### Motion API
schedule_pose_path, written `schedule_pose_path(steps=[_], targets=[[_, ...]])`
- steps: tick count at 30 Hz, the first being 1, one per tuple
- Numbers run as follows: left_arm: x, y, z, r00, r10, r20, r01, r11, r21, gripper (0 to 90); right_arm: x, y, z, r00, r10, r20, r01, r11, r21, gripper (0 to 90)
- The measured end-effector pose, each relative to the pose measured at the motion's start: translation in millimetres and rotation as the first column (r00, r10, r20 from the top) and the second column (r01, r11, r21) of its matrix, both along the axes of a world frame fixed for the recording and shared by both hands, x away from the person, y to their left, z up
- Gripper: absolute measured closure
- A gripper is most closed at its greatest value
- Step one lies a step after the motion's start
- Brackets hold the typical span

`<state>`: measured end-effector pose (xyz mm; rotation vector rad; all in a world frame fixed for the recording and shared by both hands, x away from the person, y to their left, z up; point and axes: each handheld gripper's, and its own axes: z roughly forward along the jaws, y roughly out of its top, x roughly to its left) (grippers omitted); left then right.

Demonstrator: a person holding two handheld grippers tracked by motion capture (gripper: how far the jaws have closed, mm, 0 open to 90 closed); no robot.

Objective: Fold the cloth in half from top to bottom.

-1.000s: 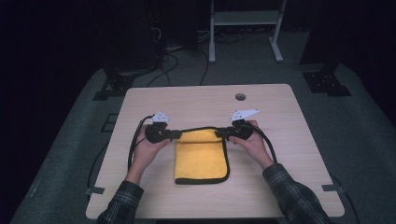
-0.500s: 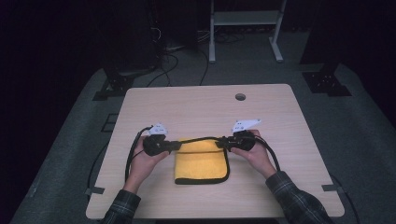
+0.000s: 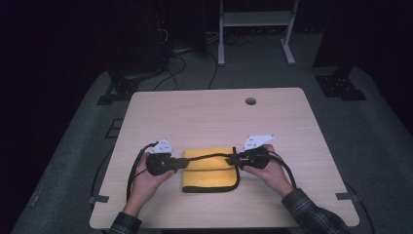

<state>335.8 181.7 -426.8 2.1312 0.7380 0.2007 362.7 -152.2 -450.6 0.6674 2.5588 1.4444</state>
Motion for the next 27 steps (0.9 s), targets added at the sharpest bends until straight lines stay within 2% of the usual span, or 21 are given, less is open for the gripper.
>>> schedule_pose_path(steps=[10, 14, 19, 24, 27], targets=[[-7.7, -2.9, -21.9, 0.9972, -0.017, -0.072, 0.021, 0.9977, 0.064, 82.3, -12.9, 3.9, -18.1, 0.9992, 0.028, -0.029, -0.03, 0.997, -0.075, 75.0], [-10.5, -2.6, -27.4, 0.9958, -0.02, -0.09, 0.028, 0.9962, 0.083, 80.4, -15.5, 3.6, -22.1, 0.9991, 0.029, -0.031, -0.031, 0.996, -0.079, 72.8], [-17.2, 1.2, -23.1, 0.9966, -0.019, -0.08, 0.024, 0.9978, 0.063, 72.5, -22.1, 0.6, -19.0, 0.9991, 0.031, -0.027, -0.033, 0.997, -0.07, 62.5], [-29.9, 9.8, -15.0, 0.9981, -0.016, -0.06, 0.018, 0.9996, 0.022, 69.4, -32.6, -9.7, -9.4, 0.9996, 0.027, -0.01, -0.027, 0.998, -0.058, 58.9], [-35.8, 15.6, -13.0, 0.9984, -0.011, -0.056, 0.011, 0.9999, 0.007, 69.4, -38.7, -20.3, -4.4, 0.9996, 0.024, -0.014, -0.024, 0.999, -0.033, 58.6]])
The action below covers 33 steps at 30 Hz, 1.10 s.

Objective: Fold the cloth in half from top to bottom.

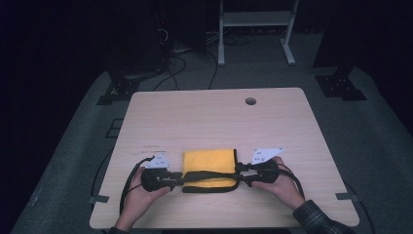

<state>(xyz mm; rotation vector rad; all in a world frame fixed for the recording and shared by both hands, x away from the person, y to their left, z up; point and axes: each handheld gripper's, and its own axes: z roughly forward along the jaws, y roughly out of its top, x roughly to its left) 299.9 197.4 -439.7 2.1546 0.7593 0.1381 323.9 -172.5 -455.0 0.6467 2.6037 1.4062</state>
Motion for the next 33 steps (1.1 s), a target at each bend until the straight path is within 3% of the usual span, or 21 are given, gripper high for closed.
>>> schedule_pose_path(steps=[7, 13, 18, 20, 23, 28, 33], targets=[[-8.5, 12.5, 7.4, 0.9993, 0.027, 0.028, -0.026, 0.9991, -0.034, 73.7, -15.9, -28.8, 11.7, 0.999, -0.039, 0.023, 0.038, 0.999, 0.035, 64.9], [3.1, 9.9, 9.9, 0.9991, 0.033, 0.028, -0.031, 0.9982, -0.051, 77.9, -3.5, -45.0, 11.4, 0.9944, -0.105, 0.013, 0.104, 0.994, 0.046, 72.9], [22.7, 0.4, 11.7, 0.9984, 0.039, 0.041, -0.036, 0.9974, -0.062, 79.9, 11.7, -28.3, 8.6, 0.9959, -0.09, 0.003, 0.09, 0.995, 0.047, 75.5], [32.6, -6.9, 8.1, 0.9989, 0.032, 0.035, -0.03, 0.9978, -0.059, 80.4, 16.5, -15.6, 4.7, 0.9975, -0.07, -0.008, 0.07, 0.996, 0.049, 76.1], [41.0, -18.1, -0.7, 0.9999, 0.014, 0.004, -0.014, 0.9984, -0.055, 80.5, 20.0, 3.5, -1.9, 0.9995, -0.03, -0.006, 0.03, 0.999, 0.009, 76.6], [32.2, -27.4, -12.5, 0.9991, -0.03, -0.029, 0.029, 0.9993, -0.021, 80.5, 15.9, 27.2, -10.8, 0.9992, 0.038, -0.007, -0.039, 0.999, -0.034, 76.5], [13.5, -24.3, -18.7, 0.997, -0.053, -0.057, 0.053, 0.9986, 0.002, 80.3, 4.3, 33.7, -15.7, 0.9965, 0.083, -0.012, -0.084, 0.994, -0.073, 76.6]])
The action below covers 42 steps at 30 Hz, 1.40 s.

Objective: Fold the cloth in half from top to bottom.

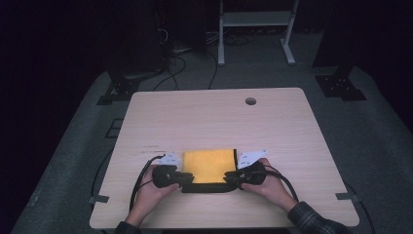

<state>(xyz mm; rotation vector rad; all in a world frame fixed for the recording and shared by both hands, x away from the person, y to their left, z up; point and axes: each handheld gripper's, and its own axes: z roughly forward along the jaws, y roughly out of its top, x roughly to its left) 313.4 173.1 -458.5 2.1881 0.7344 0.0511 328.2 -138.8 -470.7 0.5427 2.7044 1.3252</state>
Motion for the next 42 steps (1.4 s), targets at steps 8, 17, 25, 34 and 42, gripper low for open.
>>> schedule_pose_path(steps=[8, 17, 25, 34, 42], targets=[[-7.8, -2.6, -3.7, 1.0, 0.004, 0.006, -0.004, 0.9993, 0.036, 79.9, -7.1, -0.7, -4.6, 0.9999, 0.01, 0.002, -0.01, 1.0, -0.016, 77.4], [-8.2, 8.1, 9.9, 0.9927, 0.075, 0.094, -0.076, 0.9971, 0.0, 45.8, -2.7, -10.7, 2.9, 0.9951, -0.09, 0.041, 0.09, 0.996, 0.008, 48.8], [-2.6, 33.5, 14.9, 0.9718, 0.182, 0.15, -0.182, 0.9832, -0.01, 28.3, 7.2, -35.8, 8.6, 0.9746, -0.212, 0.072, 0.211, 0.977, 0.025, 37.6], [-5.0, 64.2, 13.5, 0.9487, 0.26, 0.18, -0.266, 0.9638, 0.012, 18.6, 12.5, -74.1, 17.2, 0.9308, -0.356, 0.085, 0.352, 0.934, 0.051, 28.7], [-11.2, 93.6, 5.5, 0.9234, 0.341, 0.175, -0.356, 0.9329, 0.057, 12.8, 6.6, -112.7, 13.5, 0.8964, -0.438, 0.067, 0.437, 0.899, 0.037, 23.7]])
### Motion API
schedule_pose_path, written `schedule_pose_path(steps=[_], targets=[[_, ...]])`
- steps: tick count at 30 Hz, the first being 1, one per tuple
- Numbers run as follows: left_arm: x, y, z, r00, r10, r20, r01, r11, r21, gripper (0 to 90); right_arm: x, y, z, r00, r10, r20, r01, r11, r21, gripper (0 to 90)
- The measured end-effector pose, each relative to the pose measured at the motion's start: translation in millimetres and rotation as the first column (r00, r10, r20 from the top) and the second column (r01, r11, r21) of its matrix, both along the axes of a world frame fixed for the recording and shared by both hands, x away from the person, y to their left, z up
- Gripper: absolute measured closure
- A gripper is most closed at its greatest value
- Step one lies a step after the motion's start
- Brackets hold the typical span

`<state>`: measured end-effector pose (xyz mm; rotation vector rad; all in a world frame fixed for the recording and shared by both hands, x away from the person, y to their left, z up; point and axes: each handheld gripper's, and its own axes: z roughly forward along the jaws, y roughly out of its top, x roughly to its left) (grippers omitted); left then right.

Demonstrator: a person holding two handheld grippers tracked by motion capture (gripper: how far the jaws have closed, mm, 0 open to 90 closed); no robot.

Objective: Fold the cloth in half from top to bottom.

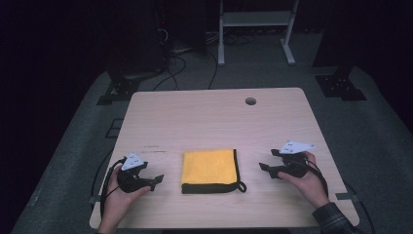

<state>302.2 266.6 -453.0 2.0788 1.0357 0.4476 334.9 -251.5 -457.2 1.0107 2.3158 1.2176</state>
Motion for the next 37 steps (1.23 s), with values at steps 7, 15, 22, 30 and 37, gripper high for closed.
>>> schedule_pose_path(steps=[7, 15, 22, 30, 37], targets=[[-6.7, 13.7, -12.3, 0.9979, 0.05, -0.041, -0.048, 0.9982, 0.034, 7.9, -10.0, -27.1, -7.3, 0.9982, -0.05, -0.034, 0.05, 0.998, -0.026, 19.2], [-11.5, 15.1, -21.1, 0.997, 0.048, -0.06, -0.045, 0.9972, 0.059, 7.8, -21.9, -42.8, -18.4, 0.9934, -0.094, -0.065, 0.089, 0.994, -0.069, 17.7], [-10.9, 16.4, -26.0, 0.9971, 0.047, -0.06, -0.042, 0.9956, 0.084, 3.1, -29.7, -46.8, -25.3, 0.9905, -0.108, -0.085, 0.098, 0.988, -0.117, 16.6], [-11.8, 15.5, -30.6, 0.9995, 0.016, -0.029, -0.014, 0.9978, 0.065, 0.0, -34.2, -50.1, -29.6, 0.9902, -0.115, -0.08, 0.106, 0.989, -0.105, 12.9], [-12.0, 15.0, -30.6, 0.9996, 0.0, -0.028, 0.001, 0.9978, 0.066, 0.0, -34.4, -49.9, -29.7, 0.9898, -0.118, -0.081, 0.109, 0.988, -0.105, 12.6]])
